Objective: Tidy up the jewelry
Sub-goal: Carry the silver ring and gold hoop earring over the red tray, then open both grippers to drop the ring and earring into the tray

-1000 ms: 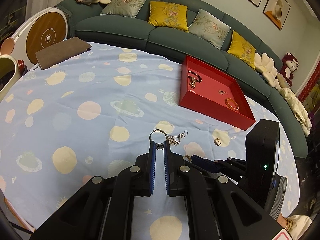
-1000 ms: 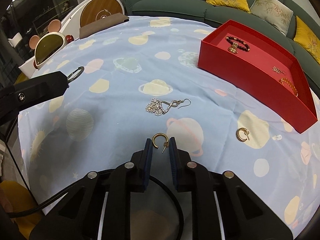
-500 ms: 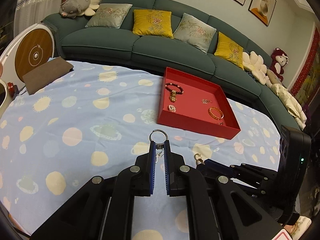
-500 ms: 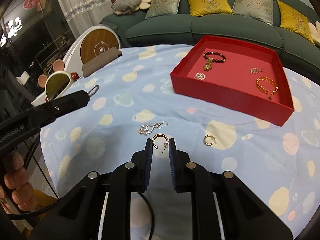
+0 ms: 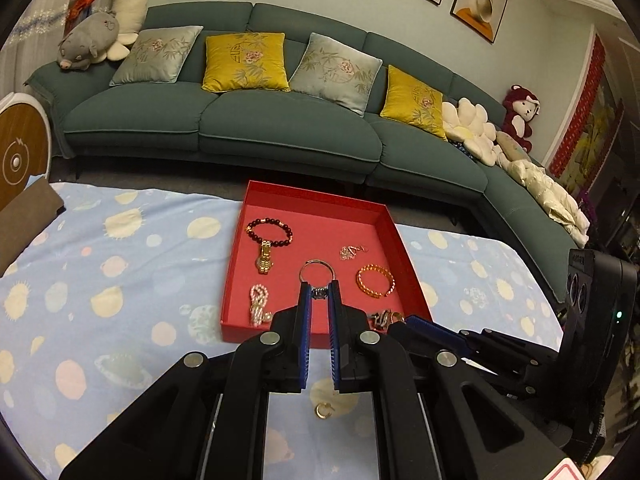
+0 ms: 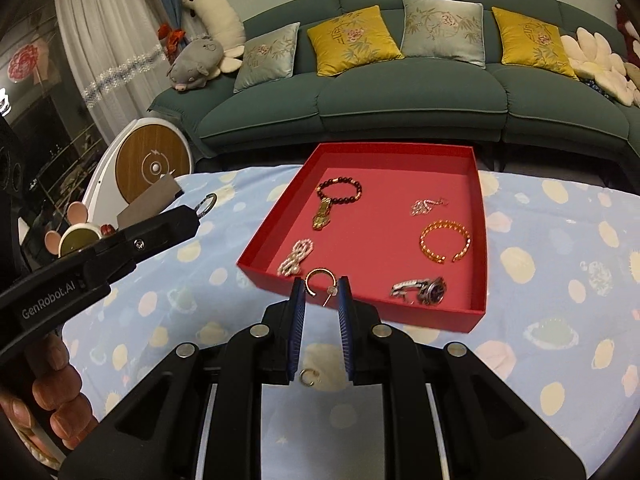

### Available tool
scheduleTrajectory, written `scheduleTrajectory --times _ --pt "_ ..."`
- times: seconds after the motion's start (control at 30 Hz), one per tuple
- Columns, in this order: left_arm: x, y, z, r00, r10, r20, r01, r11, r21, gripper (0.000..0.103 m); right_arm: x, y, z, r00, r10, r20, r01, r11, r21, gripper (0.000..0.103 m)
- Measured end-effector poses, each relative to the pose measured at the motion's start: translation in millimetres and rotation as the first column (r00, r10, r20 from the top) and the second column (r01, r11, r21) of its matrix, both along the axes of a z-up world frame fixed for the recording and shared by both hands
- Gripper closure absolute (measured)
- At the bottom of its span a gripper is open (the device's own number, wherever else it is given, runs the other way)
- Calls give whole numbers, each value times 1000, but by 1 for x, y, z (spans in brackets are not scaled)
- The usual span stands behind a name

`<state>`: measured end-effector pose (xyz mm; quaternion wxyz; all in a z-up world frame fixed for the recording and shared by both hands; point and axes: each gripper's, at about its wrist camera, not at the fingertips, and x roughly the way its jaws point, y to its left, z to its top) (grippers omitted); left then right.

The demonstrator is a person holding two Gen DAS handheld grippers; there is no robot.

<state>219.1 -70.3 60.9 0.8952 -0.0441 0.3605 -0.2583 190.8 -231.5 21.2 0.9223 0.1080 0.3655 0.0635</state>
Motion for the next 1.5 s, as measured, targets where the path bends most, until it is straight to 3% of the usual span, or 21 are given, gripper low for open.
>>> scheduleTrajectory --times 0.3,0.53,0.83,1.5 --pt "64 -3 -16 1000 2 -27 -2 1000 7 97 57 -32 -4 996 -84 13 84 996 -13 87" --pt "96 -13 -41 993 -31 -110 32 999 10 97 88 -44 -33 990 -119 -72 120 993 10 87" --pt "108 -28 -63 983 -48 -180 51 999 11 97 99 -38 -59 987 -98 -124 95 995 -33 87" --pt "119 -34 -88 978 -35 -206 47 997 57 97 108 -38 -69 986 -105 -127 102 994 -31 87"
